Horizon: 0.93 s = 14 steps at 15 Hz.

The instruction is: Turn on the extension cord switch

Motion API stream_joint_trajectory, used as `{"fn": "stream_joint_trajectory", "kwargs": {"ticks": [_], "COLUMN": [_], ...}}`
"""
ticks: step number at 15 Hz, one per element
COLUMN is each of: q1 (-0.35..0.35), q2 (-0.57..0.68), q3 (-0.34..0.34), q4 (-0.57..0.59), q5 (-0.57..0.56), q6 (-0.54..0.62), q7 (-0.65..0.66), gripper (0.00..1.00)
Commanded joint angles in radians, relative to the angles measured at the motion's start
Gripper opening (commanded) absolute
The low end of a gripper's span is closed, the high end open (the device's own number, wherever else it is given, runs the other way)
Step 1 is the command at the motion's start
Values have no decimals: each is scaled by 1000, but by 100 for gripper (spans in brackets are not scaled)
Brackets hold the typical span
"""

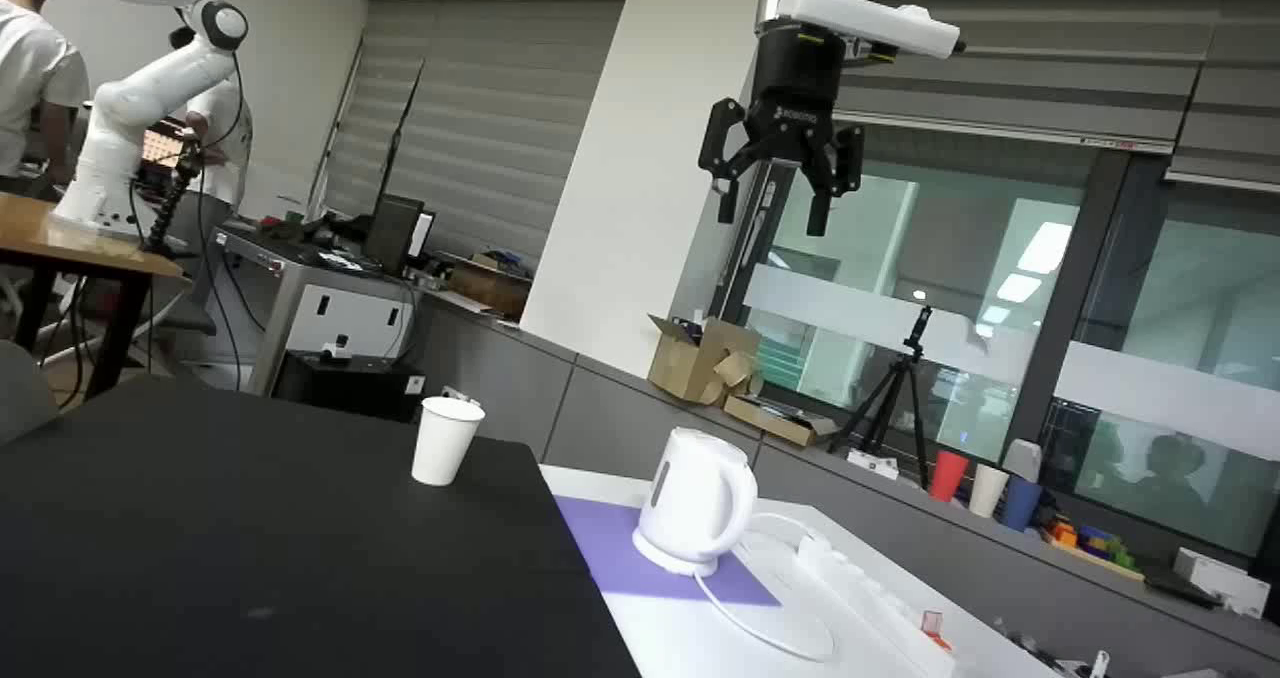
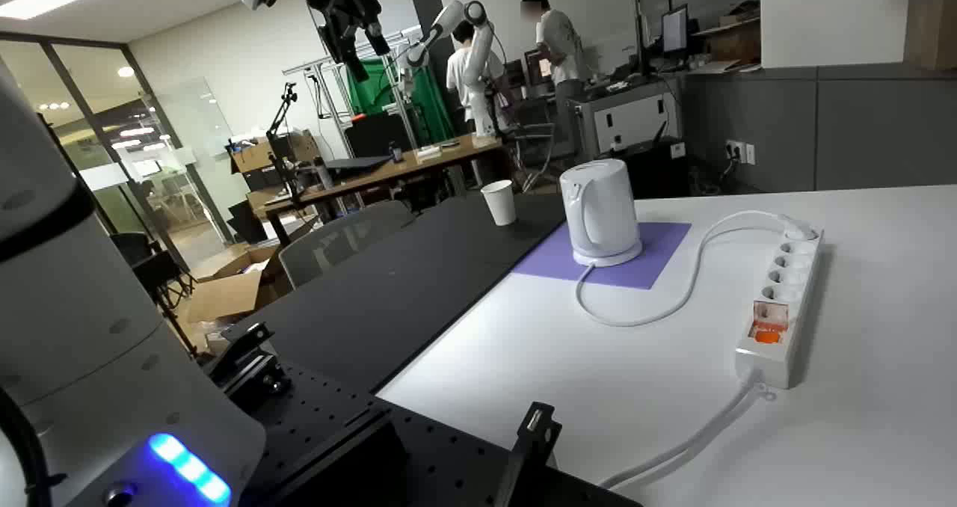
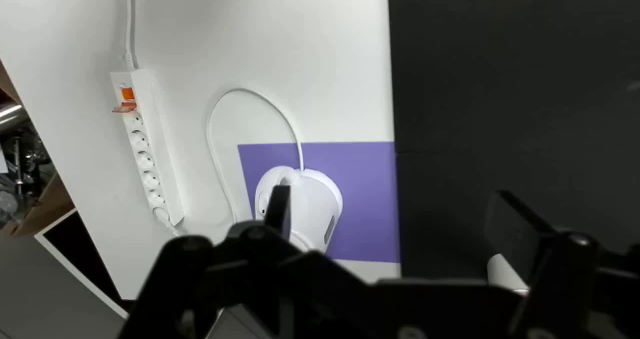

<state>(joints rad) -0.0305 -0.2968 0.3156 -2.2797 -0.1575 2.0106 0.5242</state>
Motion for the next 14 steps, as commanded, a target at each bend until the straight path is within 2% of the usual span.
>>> {"fn": "stream_joint_trajectory", "kwargs": {"ticks": [1, 9, 12, 13, 14], "q1": [37, 37, 30, 25, 19], "q2": [4, 4, -2, 2, 11], "q3": [-33, -33, -100, -129, -172], "q4": [2, 3, -77, -104, -140], "q5": [-11, -11, -6, 6, 32], "q6": [-3, -2, 141, 198, 276], "q7": [9, 9, -76, -110, -172], "gripper": [100, 100, 100, 75, 74]}}
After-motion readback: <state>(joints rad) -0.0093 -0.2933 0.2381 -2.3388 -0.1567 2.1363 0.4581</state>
